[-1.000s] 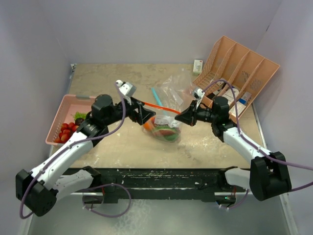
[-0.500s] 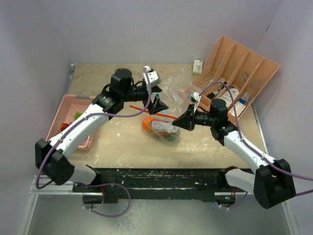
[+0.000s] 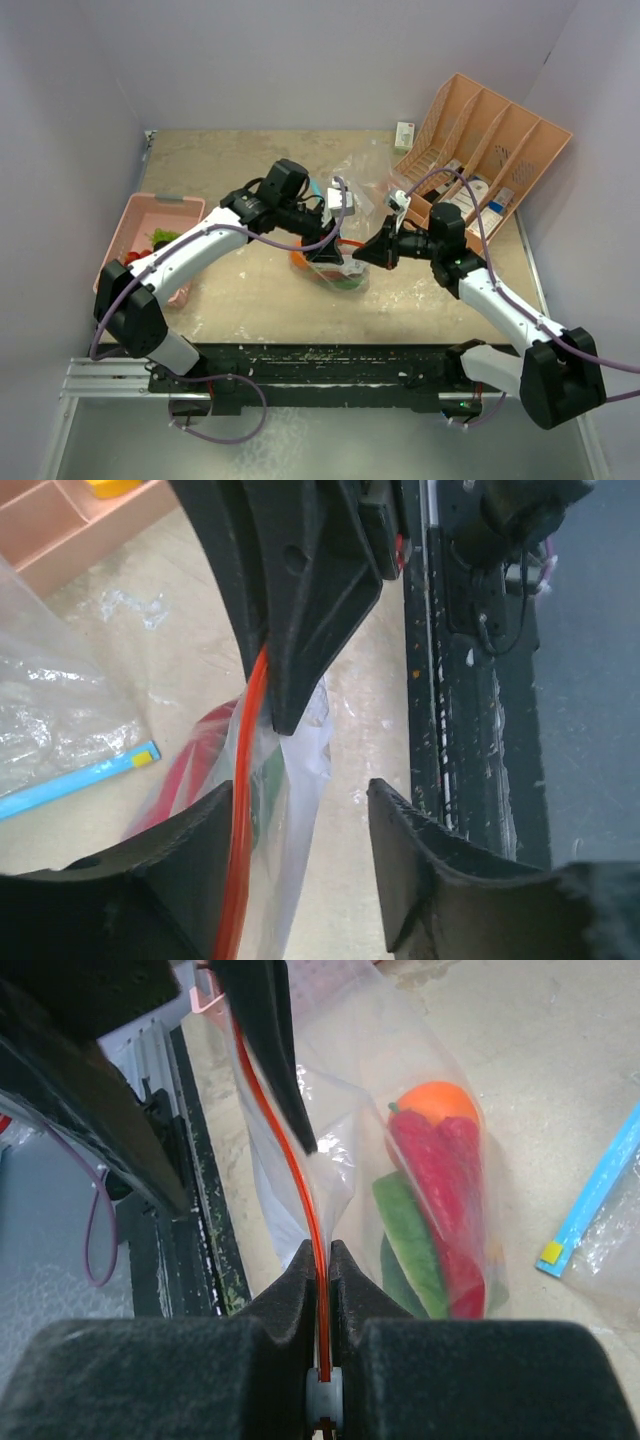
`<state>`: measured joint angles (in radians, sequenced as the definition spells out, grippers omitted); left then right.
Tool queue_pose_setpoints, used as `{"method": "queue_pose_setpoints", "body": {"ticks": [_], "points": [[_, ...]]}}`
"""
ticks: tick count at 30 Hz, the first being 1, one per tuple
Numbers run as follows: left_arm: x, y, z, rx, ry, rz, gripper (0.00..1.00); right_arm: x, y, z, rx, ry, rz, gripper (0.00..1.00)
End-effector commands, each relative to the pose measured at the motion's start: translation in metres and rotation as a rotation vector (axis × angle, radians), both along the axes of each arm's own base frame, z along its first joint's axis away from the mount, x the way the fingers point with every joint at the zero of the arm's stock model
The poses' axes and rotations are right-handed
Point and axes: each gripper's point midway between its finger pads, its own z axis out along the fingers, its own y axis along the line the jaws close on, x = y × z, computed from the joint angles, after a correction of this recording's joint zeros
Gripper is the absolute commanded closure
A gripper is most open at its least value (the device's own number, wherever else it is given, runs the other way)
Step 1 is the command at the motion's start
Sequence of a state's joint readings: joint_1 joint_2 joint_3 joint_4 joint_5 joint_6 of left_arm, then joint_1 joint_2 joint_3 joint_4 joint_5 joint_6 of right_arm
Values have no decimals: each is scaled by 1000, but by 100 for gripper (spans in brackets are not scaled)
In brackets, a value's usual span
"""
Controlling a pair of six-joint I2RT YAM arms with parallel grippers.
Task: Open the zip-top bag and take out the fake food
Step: Adjust the zipper food storage bag at the center of the board.
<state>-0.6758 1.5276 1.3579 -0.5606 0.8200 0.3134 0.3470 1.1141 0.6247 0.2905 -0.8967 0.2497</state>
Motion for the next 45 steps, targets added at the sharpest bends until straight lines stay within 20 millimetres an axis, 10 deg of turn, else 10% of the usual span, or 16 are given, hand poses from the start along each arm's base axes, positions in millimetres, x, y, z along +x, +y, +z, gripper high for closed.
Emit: {"method": "queue_pose_setpoints", "body": {"ticks": [1, 6, 14, 20, 25, 29, 37, 45], "points": [[-3, -8, -3, 20, -16, -34, 55, 8, 2, 21, 11, -55, -16, 100], [8, -14, 6, -19, -51, 26, 100, 4, 0, 34, 31, -91, -26, 100], [4, -10, 47, -154, -143, 69, 100, -6, -9, 54, 75, -211, -68, 47], [-5, -3, 74, -242, -193, 83, 100, -22, -3, 64, 138, -245, 16, 41], [-10, 2, 87, -259, -206, 83, 100, -27, -4, 75, 157, -293, 26, 55], [-14, 2, 87, -256, -195, 64, 100, -29, -5, 88, 179, -318, 24, 86], [-16, 3, 74, -229, -163, 58, 100, -35, -7, 105, 197, -352, 18, 100], [-18, 0, 84, -270, -181, 55, 53, -28, -7, 96, 142, -336, 12, 100]]}}
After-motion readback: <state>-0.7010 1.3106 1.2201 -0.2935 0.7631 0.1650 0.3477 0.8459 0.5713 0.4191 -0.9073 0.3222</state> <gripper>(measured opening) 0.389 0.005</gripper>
